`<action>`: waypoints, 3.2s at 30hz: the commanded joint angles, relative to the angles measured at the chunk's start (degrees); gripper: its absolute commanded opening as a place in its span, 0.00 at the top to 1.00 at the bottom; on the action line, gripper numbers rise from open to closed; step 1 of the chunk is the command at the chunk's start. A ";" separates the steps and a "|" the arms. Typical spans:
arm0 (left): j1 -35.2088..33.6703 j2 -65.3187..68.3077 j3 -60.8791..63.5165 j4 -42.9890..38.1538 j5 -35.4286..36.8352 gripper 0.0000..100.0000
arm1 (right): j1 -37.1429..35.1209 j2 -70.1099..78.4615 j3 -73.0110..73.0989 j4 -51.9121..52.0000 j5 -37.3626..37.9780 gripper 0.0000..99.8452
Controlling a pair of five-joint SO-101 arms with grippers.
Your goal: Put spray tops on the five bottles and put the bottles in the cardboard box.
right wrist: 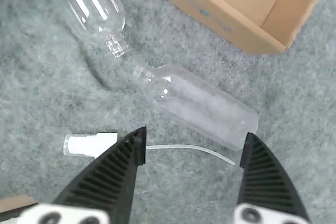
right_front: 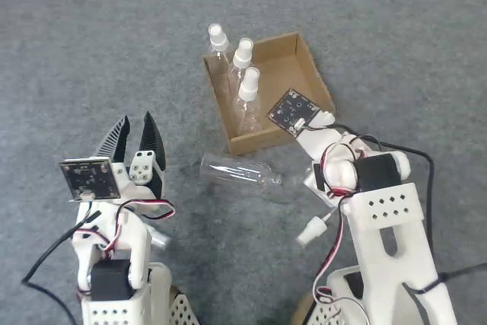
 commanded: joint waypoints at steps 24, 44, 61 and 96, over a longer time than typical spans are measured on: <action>-0.35 -0.88 -0.31 -1.93 -0.70 0.89 | -3.38 5.76 -3.87 -0.22 19.16 0.75; -0.35 -0.88 -0.22 -2.02 -0.70 0.89 | -3.30 22.90 -3.52 -9.01 30.59 0.75; -0.35 -0.88 1.19 -4.66 -0.70 0.89 | -2.33 33.45 -3.52 -15.34 35.43 0.76; -0.35 -0.88 1.71 -5.63 -0.70 0.89 | 0.92 33.80 -2.55 -22.73 -0.35 0.76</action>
